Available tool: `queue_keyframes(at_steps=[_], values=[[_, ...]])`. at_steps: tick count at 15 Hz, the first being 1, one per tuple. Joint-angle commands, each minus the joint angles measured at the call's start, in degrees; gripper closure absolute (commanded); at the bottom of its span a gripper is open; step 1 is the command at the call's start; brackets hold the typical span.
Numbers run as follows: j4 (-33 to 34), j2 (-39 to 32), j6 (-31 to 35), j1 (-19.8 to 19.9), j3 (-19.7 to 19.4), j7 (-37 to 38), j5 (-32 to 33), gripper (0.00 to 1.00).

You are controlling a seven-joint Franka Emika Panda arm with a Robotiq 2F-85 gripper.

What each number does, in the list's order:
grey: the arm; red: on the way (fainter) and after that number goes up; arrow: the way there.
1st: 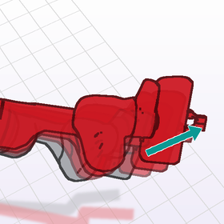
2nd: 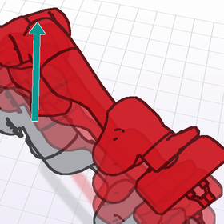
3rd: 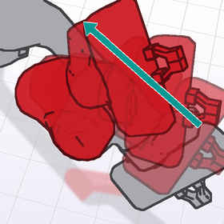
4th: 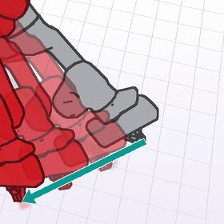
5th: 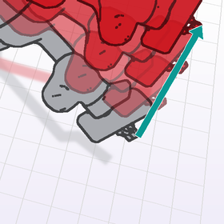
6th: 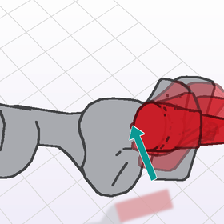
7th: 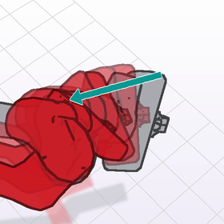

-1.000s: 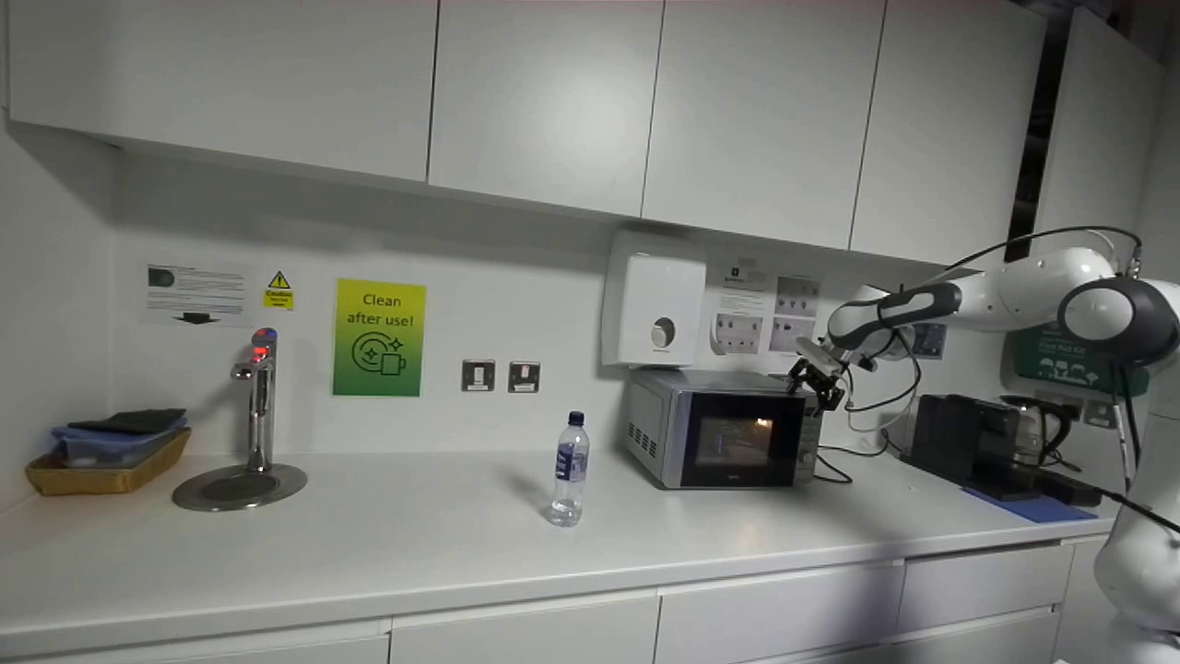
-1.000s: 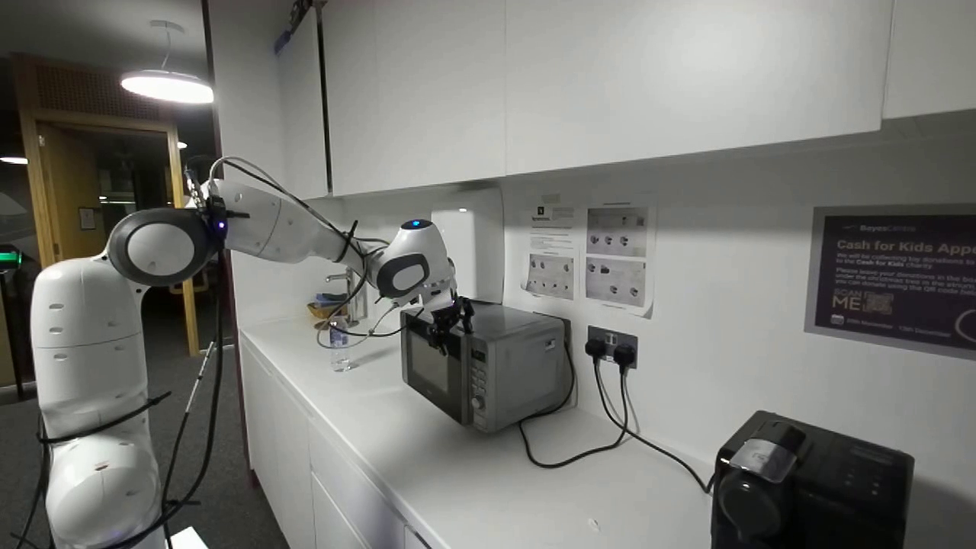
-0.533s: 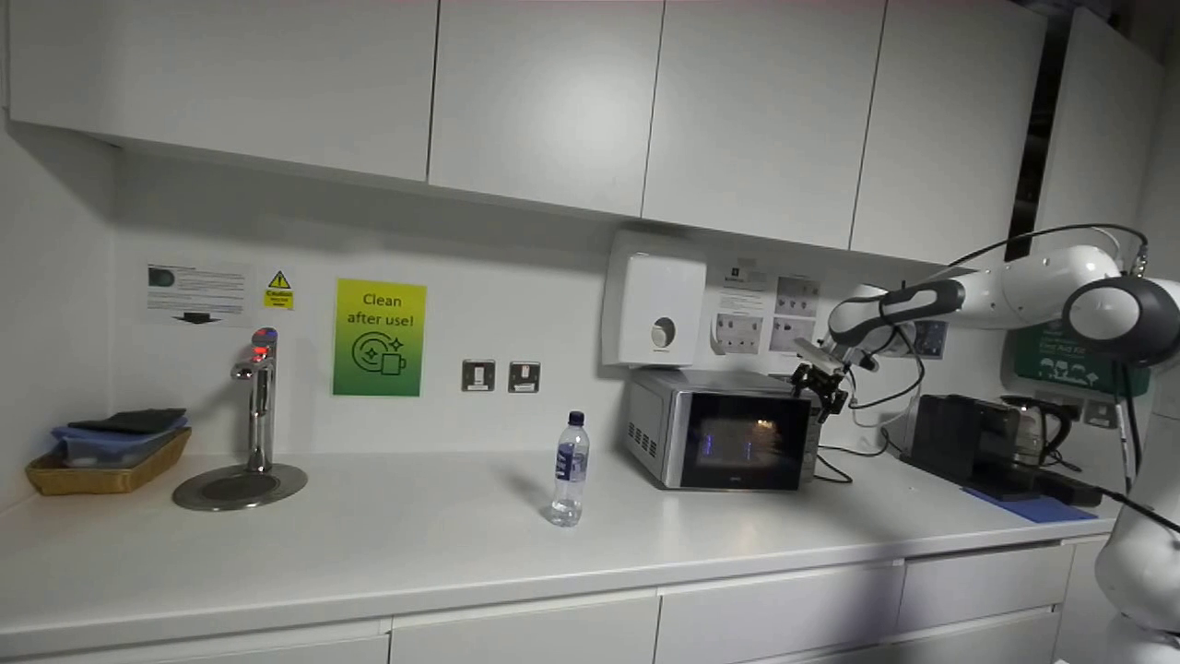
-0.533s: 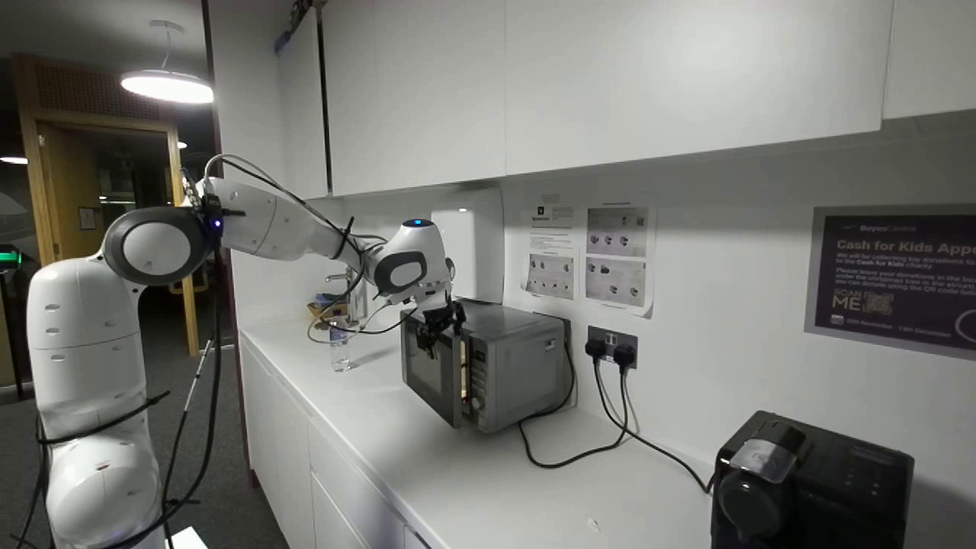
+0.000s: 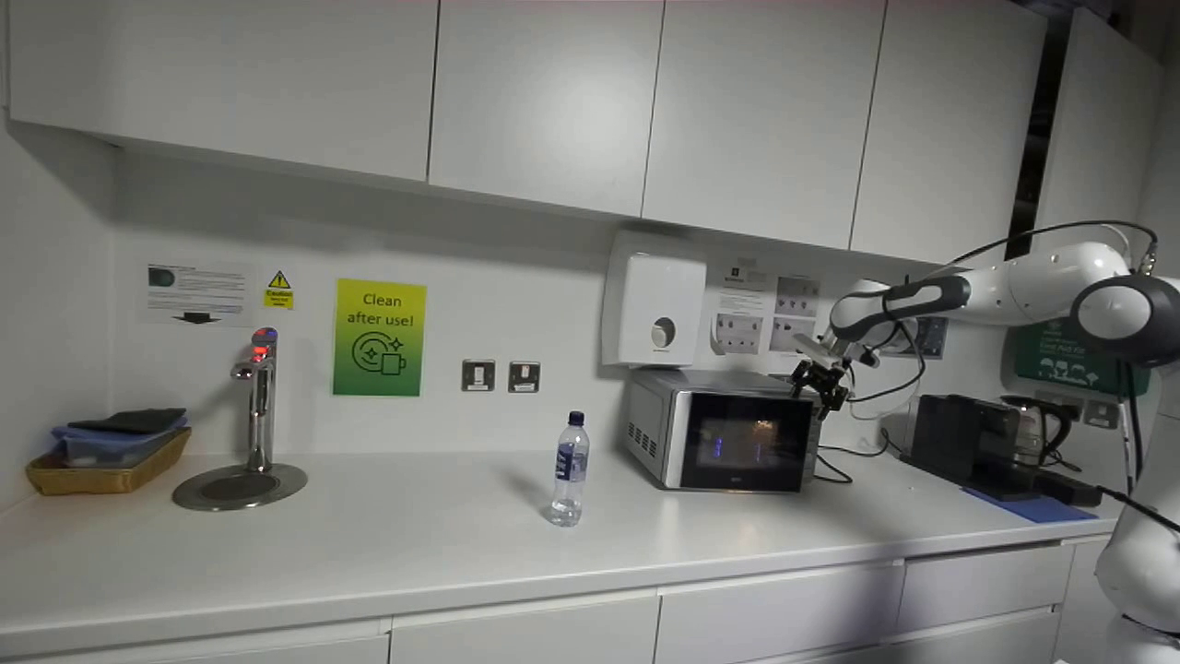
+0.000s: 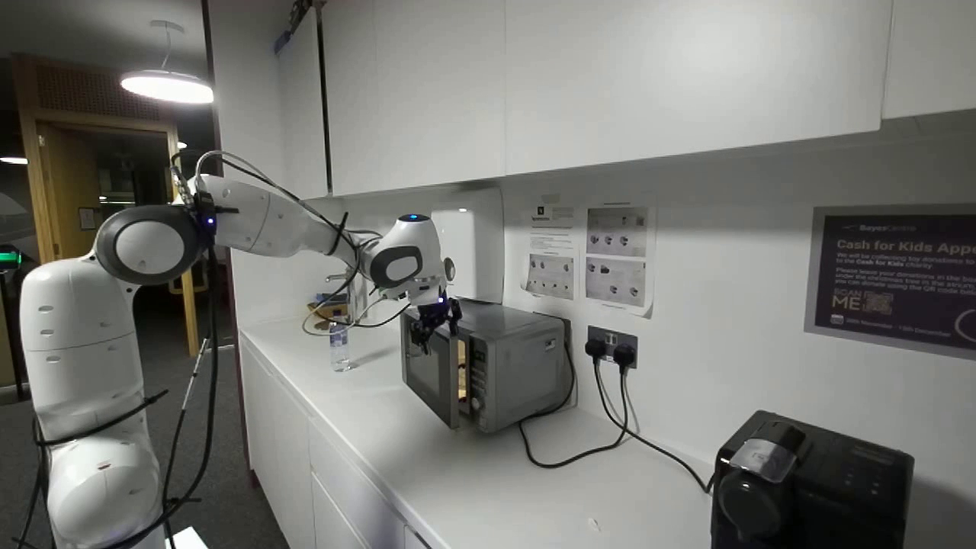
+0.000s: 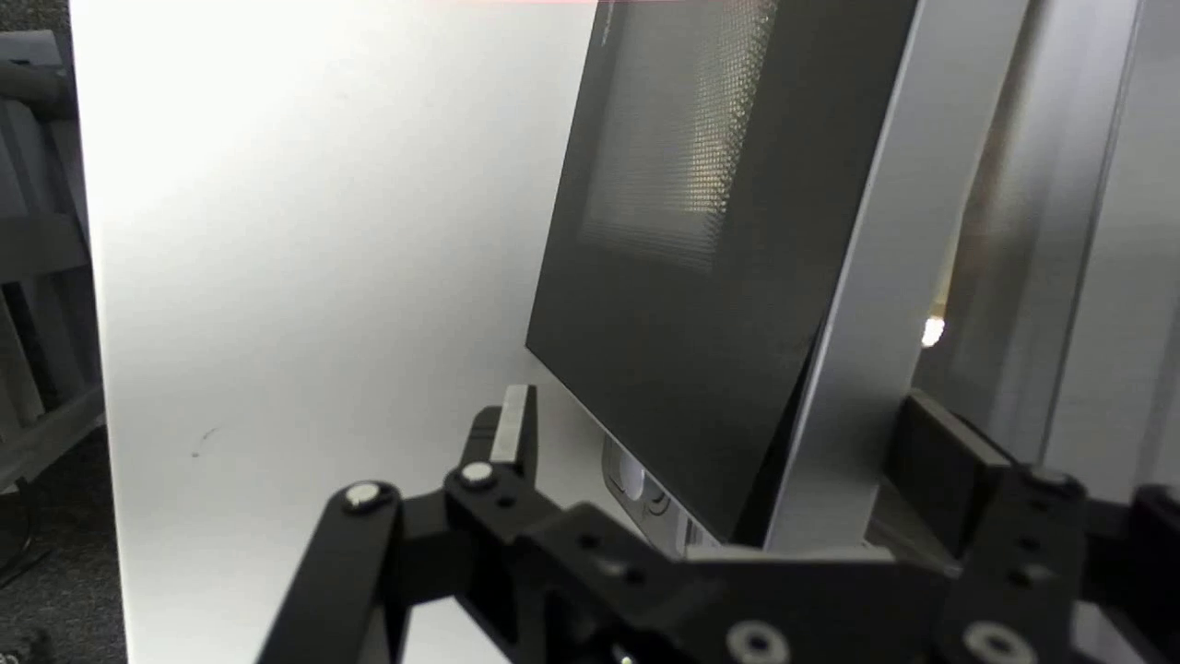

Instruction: Open the microwave door.

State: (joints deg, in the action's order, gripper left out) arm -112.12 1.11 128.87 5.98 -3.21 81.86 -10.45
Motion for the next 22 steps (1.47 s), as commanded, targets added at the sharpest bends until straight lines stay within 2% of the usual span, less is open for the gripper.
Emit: queue_keyframes(at_steps=[1, 14, 22], values=[[-1.8, 2.6, -1.3, -0.7, -0.2, 4.0, 1.3, 0.00], [-5.6, 4.4, -0.9, -2.1, 1.2, 21.1, 6.6, 0.00], [-8.1, 7.1, -0.8, -3.5, 3.8, 29.2, 8.0, 0.00]])
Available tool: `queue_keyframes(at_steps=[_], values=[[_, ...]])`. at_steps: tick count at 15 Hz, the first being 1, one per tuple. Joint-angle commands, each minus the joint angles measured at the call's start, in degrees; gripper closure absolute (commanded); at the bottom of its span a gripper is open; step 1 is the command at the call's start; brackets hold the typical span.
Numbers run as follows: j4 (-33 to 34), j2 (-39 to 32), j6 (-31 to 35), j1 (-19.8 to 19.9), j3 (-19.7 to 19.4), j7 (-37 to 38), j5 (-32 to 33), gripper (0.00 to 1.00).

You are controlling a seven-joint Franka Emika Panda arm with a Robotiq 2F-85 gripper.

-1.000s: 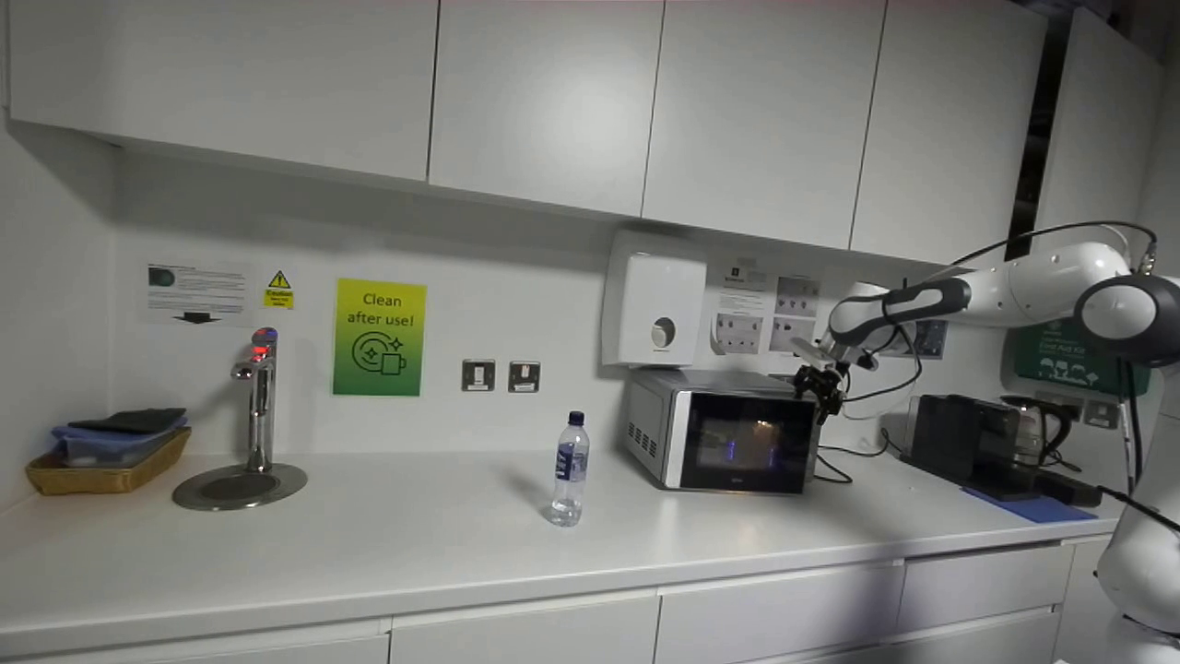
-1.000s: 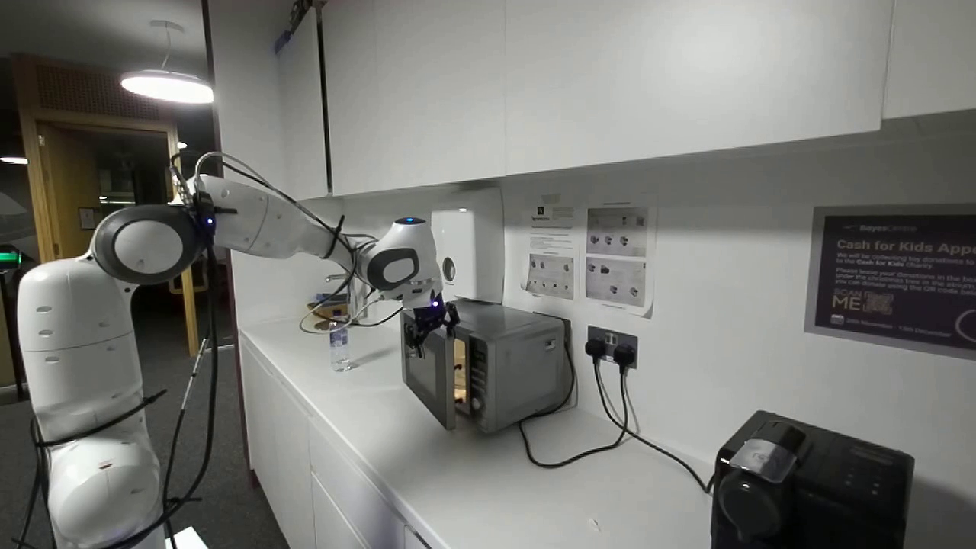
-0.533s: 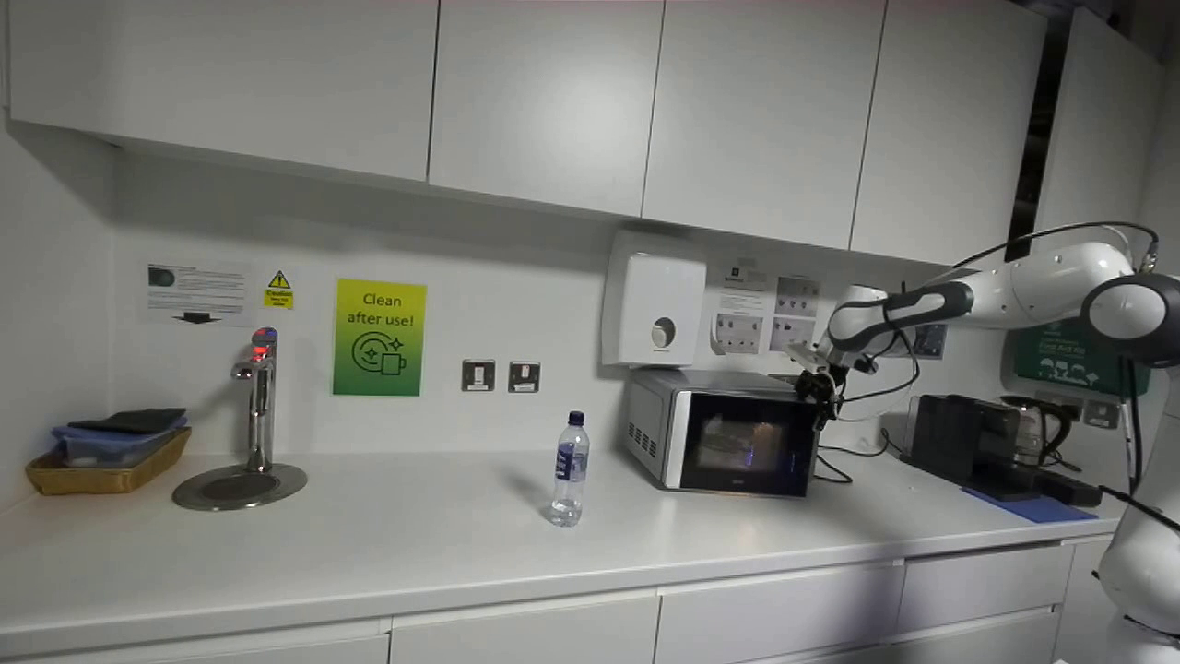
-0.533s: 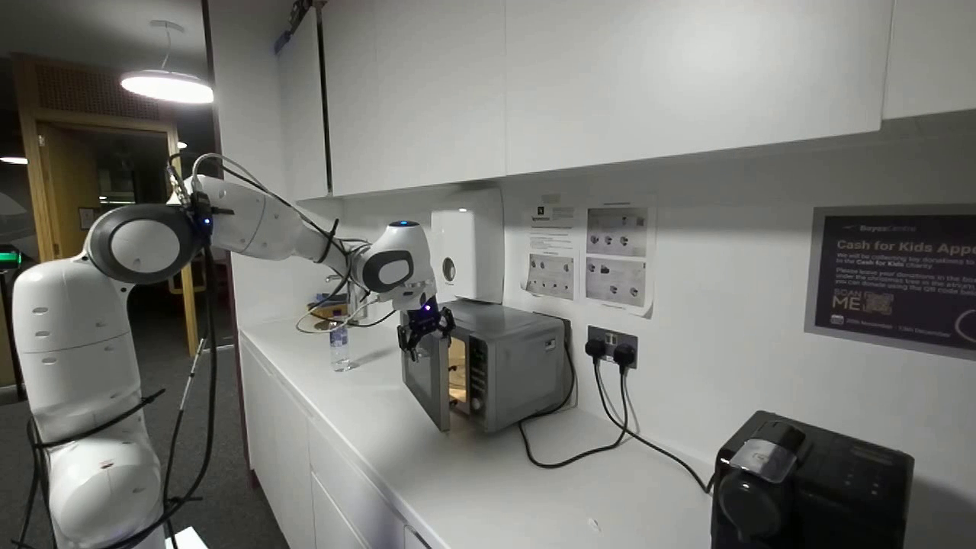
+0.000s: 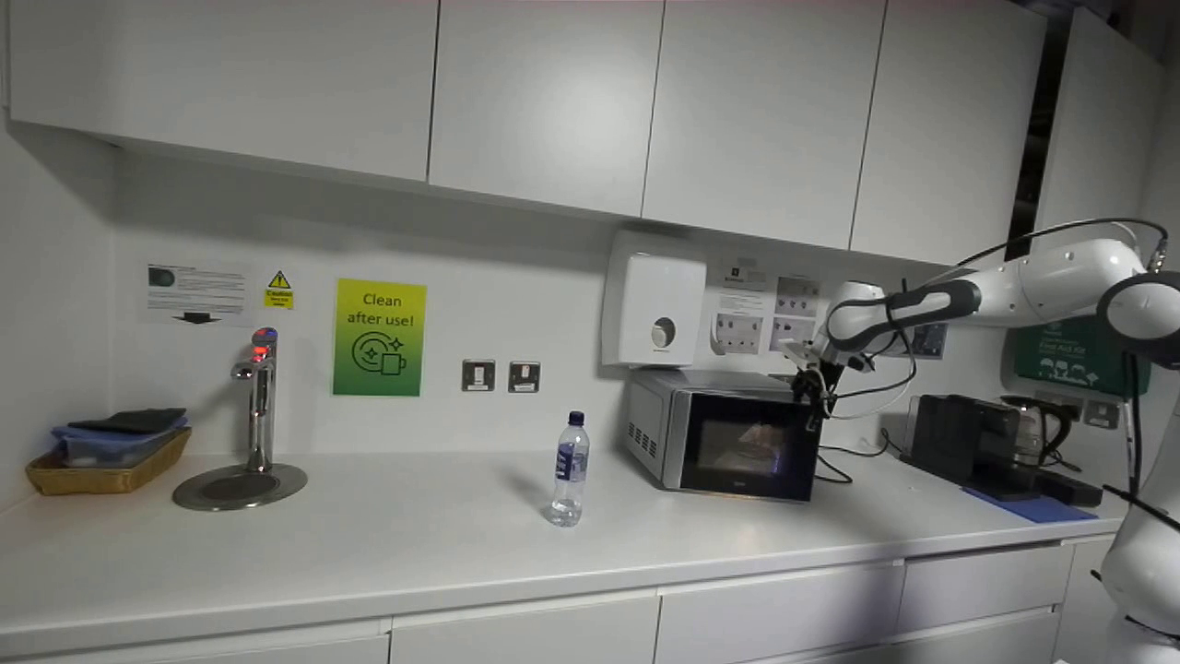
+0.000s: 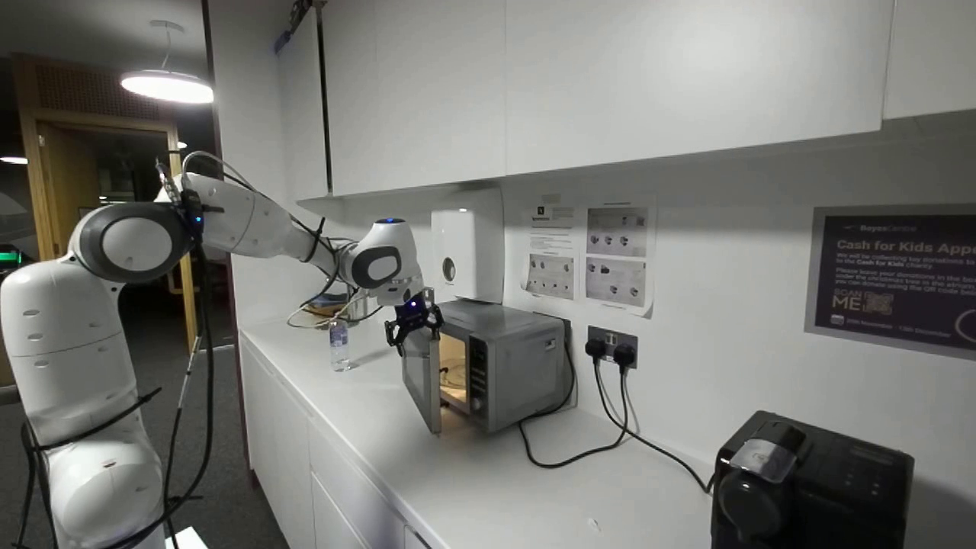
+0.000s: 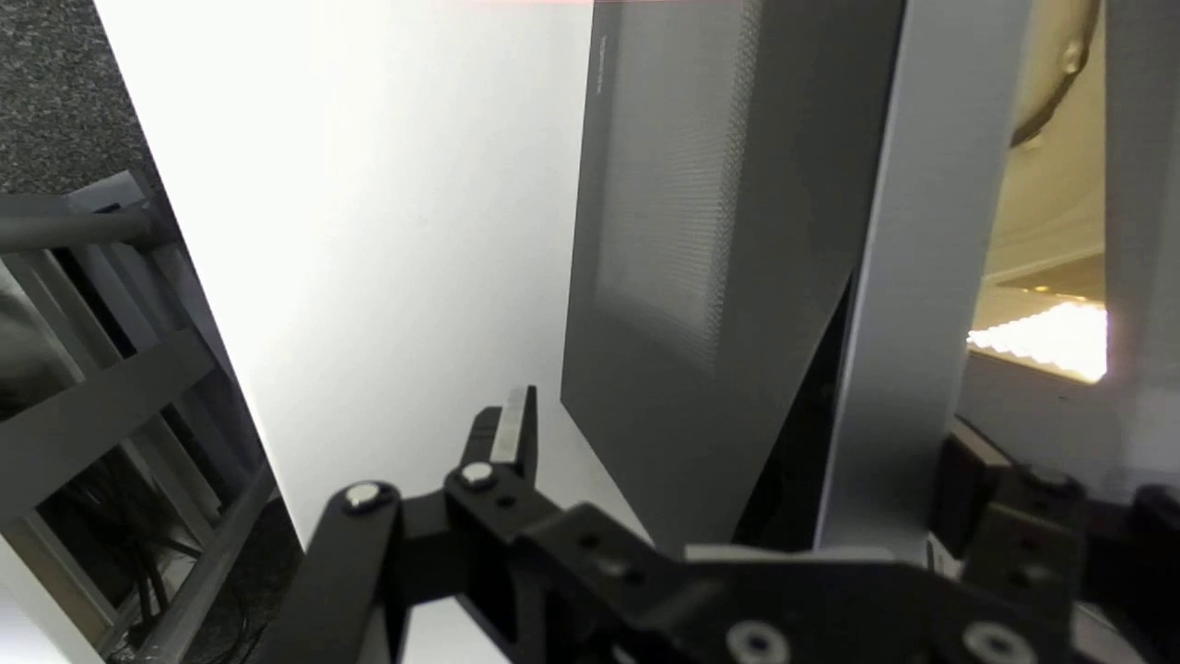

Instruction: Open the microwave door.

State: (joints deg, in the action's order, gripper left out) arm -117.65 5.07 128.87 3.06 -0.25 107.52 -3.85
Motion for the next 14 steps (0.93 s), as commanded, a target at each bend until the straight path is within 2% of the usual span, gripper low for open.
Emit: queue_keyframes(at_steps=[1, 5, 9, 14], values=[[-3.1, 3.5, -0.6, -0.8, 1.1, 4.2, 1.2, 0.00], [-4.9, 4.5, -0.4, -1.2, 2.2, 6.8, 1.3, 0.00], [-5.8, 4.9, 0.9, -1.2, 3.3, 13.7, 1.2, 0.00], [-6.9, 5.4, 2.2, -1.3, 4.8, 23.6, 4.6, 0.00]])
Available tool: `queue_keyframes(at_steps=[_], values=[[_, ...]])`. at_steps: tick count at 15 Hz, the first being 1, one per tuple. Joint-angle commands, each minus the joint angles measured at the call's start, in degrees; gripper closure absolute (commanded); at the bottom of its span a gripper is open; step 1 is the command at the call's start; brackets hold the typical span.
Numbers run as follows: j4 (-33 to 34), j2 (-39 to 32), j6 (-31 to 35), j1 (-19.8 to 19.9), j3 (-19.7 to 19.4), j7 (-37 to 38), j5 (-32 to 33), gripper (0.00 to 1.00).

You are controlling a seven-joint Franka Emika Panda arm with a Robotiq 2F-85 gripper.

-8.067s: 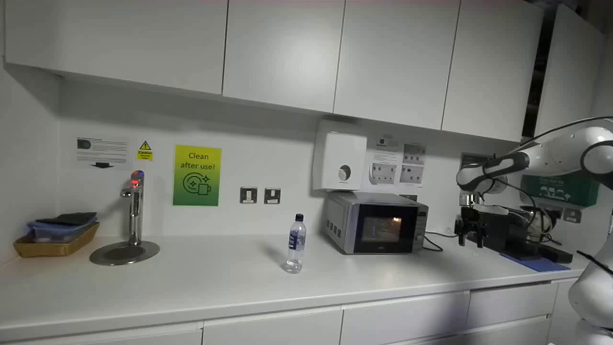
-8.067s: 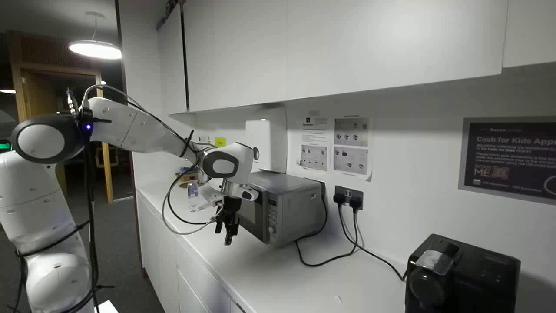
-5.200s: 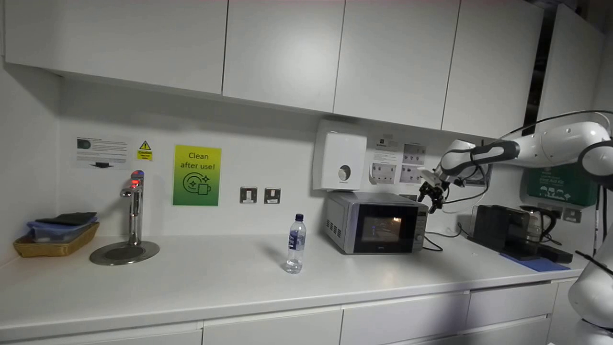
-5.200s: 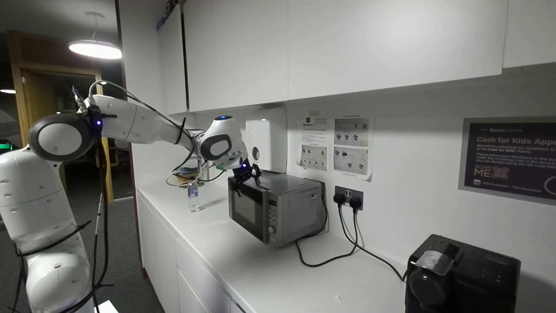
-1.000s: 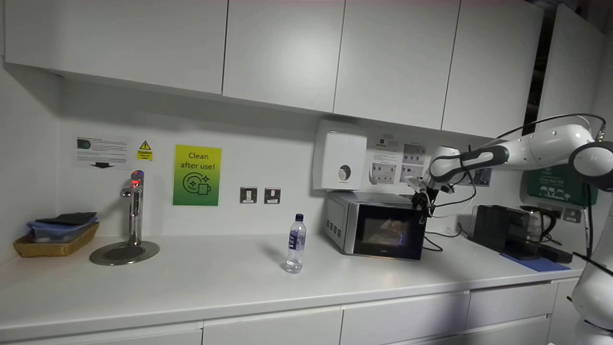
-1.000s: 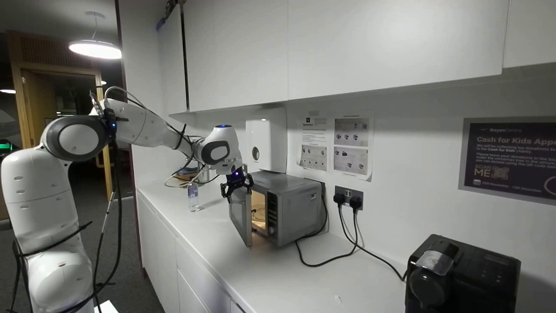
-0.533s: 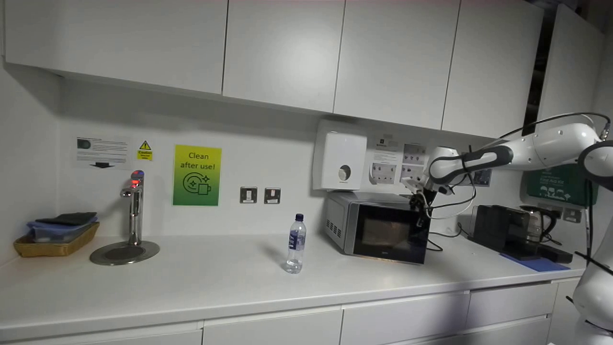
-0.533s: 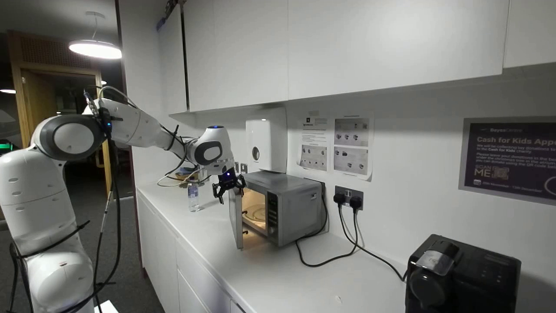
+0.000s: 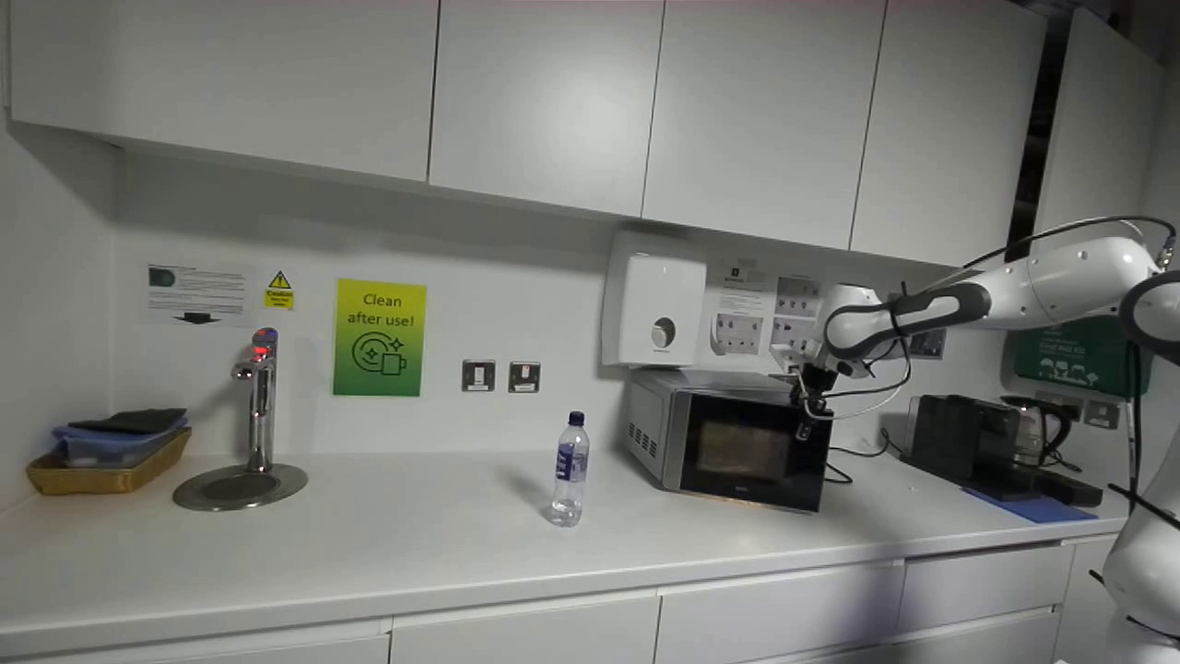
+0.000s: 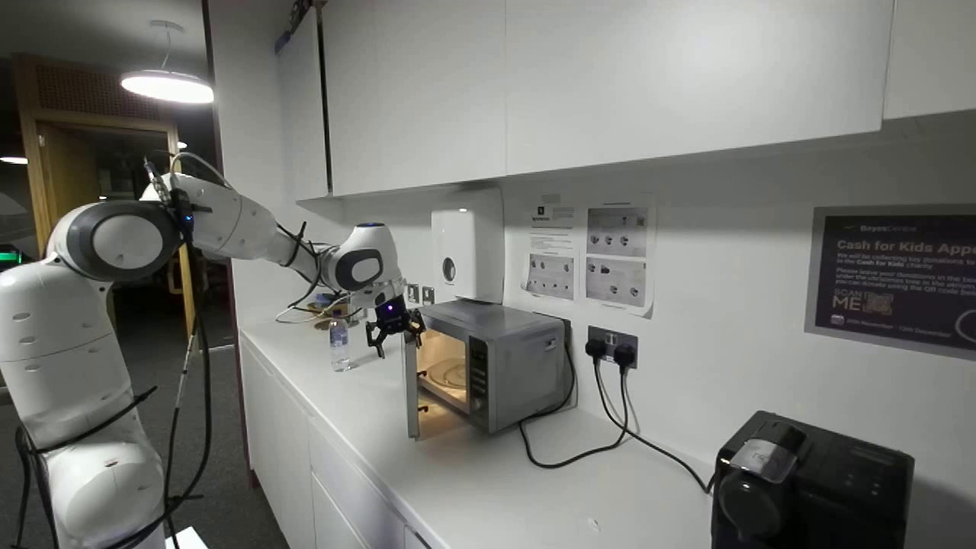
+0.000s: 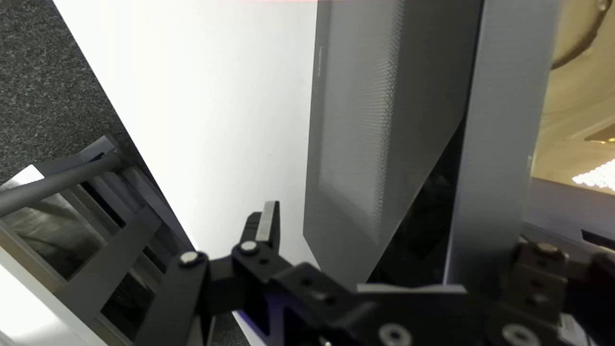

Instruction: Open the microwave door.

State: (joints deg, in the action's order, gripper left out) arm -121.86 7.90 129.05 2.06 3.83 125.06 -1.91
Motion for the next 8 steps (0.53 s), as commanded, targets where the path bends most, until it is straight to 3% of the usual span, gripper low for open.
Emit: queue_keyframes(at_steps=[1, 8], values=[[-2.7, 3.1, 1.5, -0.3, 1.1, 8.0, 3.6, 0.00], [-2.9, 5.8, -0.5, -1.5, 2.9, 15.3, 5.5, 0.00]])
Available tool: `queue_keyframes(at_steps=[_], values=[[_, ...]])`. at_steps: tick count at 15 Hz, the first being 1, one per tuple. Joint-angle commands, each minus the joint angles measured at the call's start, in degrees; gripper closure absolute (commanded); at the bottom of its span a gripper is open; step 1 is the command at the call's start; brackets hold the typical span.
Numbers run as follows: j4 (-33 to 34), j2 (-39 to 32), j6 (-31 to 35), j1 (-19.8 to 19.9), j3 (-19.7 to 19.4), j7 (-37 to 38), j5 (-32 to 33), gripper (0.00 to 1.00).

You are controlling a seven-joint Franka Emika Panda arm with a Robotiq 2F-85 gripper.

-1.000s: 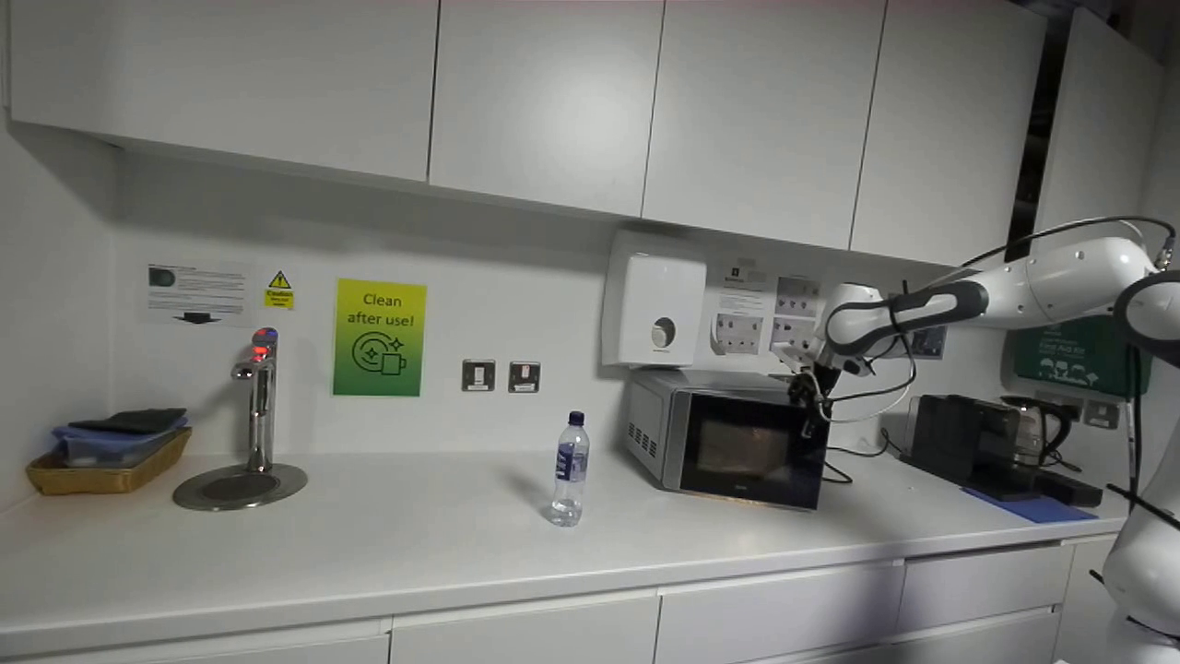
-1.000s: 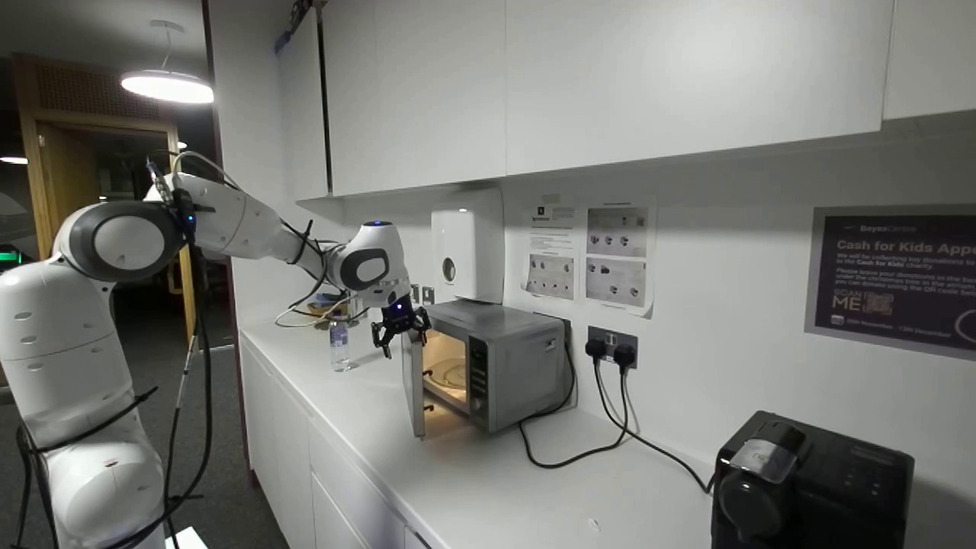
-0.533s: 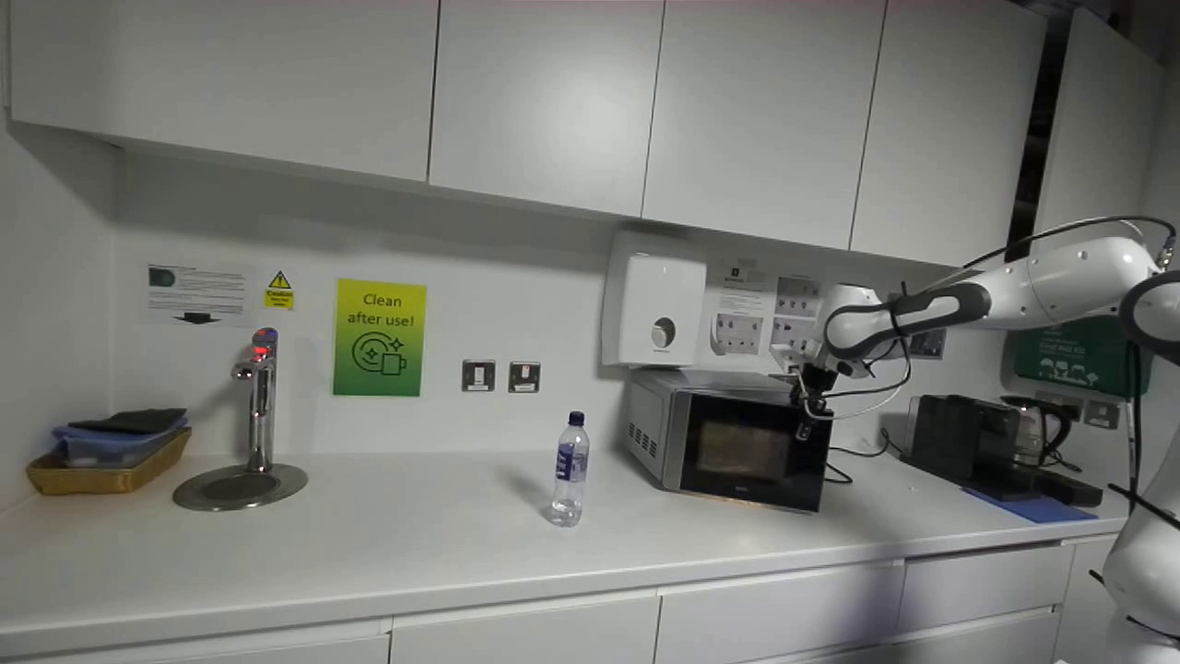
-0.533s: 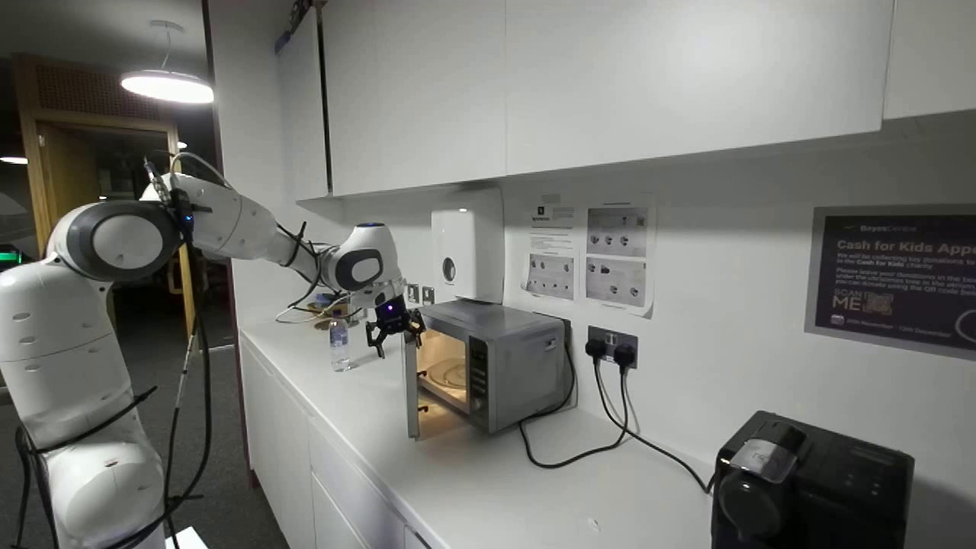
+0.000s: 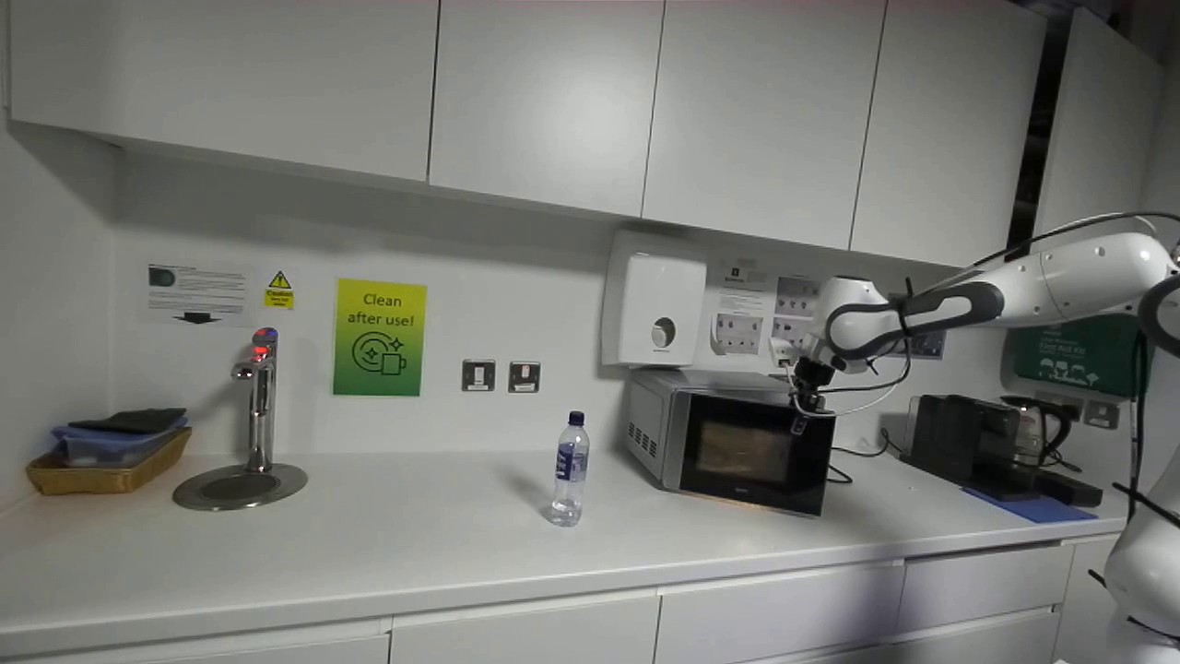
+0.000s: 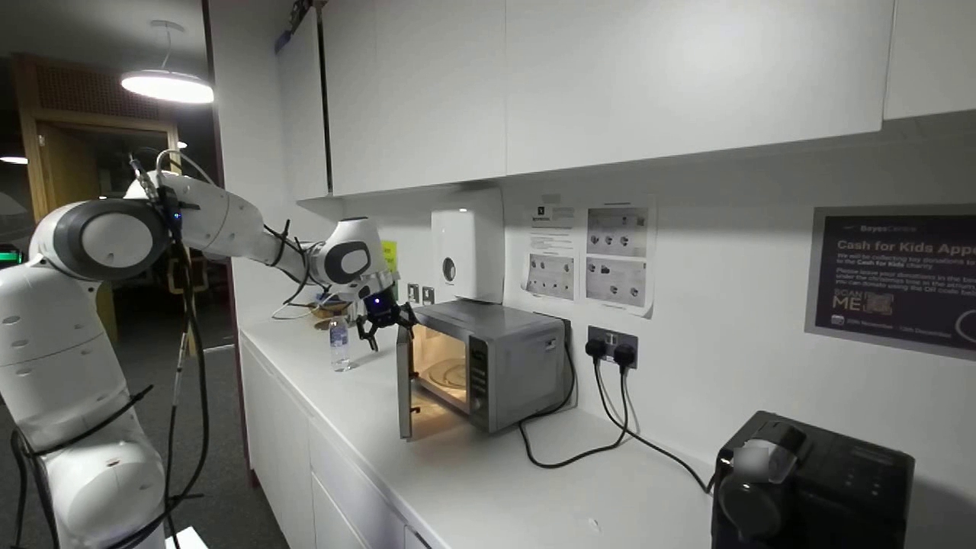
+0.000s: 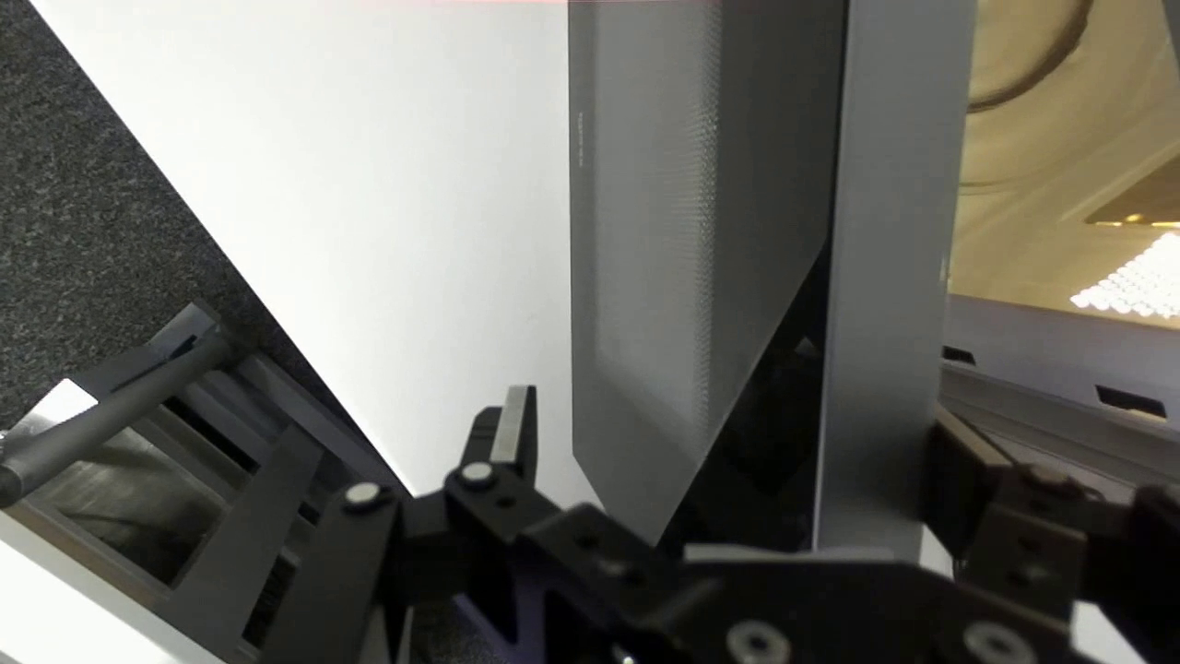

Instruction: Open the microwave door.

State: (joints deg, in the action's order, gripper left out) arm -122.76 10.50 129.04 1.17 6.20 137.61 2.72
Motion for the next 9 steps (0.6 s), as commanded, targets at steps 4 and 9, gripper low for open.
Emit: queue_keyframes(at_steps=[4, 9], values=[[-2.1, 4.0, -2.4, -1.7, 1.0, 1.9, -1.5, 0.00], [-1.9, 4.3, -5.0, -2.9, 1.1, 1.7, -3.8, 0.00]])
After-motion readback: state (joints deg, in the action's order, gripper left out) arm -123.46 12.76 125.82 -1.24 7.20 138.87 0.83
